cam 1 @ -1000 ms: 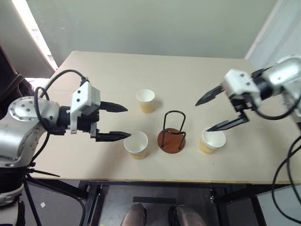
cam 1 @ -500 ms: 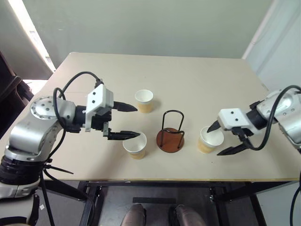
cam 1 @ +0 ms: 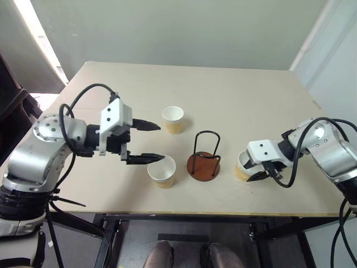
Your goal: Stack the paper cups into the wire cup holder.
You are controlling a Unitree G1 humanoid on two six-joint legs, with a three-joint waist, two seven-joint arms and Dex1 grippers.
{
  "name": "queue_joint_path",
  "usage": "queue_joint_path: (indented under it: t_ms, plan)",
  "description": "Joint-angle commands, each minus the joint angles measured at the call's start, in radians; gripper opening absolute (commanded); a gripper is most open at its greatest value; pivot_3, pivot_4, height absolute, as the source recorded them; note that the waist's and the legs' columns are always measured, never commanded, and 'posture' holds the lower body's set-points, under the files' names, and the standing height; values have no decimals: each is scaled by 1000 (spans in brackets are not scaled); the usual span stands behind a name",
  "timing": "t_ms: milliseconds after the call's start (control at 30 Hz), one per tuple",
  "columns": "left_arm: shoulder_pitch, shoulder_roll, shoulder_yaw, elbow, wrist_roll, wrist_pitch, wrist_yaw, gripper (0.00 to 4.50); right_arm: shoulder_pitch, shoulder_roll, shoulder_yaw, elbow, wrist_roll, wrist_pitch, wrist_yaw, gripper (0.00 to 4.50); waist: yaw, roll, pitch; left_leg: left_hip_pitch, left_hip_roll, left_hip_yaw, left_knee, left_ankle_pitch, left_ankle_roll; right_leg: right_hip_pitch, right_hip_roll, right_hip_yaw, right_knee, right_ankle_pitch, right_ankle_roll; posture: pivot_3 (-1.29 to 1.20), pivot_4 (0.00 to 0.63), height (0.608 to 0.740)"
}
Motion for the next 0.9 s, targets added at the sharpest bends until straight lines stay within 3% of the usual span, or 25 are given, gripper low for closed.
queue_joint_path:
  t_ms: [33, 67, 233, 400, 600, 767, 900]
  plan:
    - [0, 11, 35, -17, -3, -8, 5, 4500, -14, -18, -39, 4, -12, -26, 11, 412, 0, 0, 0, 0, 0, 0, 0, 0, 0, 0, 0, 0, 0, 0, 0, 0, 150, 740]
    - [-1, 10, 35, -16, -2, -9, 5, 4500, -17, -20, -46, 5, -4, -29, 18, 22, 0, 0, 0, 0, 0, 0, 0, 0, 0, 0, 0, 0, 0, 0, 0, 0, 150, 740]
    - [5, 6, 41, -6, 6, -24, 9, 4500, -62, -70, -86, 31, 83, -21, 60, 22, 0, 0, 0, 0, 0, 0, 0, 0, 0, 0, 0, 0, 0, 0, 0, 0, 150, 740]
    - [16, 19, 63, 1, 7, -32, 5, 4500, -302, -121, -128, 119, 248, 2, 60, 22, -3, 1, 1, 0, 0, 2, -1, 0, 0, 0, 0, 2, 0, 0, 0, 0, 150, 740]
    - [25, 21, 69, 16, 17, -45, 4, 4500, -495, 27, -140, 243, 271, -56, 60, 22, -11, 0, 0, 2, 2, 2, -2, -1, 1, 0, 1, 2, 0, -2, -2, 0, 150, 740]
    - [31, 19, 63, -3, 15, -36, 11, 4500, -487, 154, -90, 174, 238, -72, 60, 22, -8, 1, 0, 0, 2, 2, -2, -1, 1, -2, 1, 2, 1, -2, -3, 0, 150, 740]
    - [40, 26, 72, -11, 11, -29, 12, 4500, -480, 172, -56, 181, 204, -90, 60, 22, 1, 1, 0, -1, 2, 1, -1, -2, 1, -3, 1, 1, 0, -3, -4, 0, 150, 740]
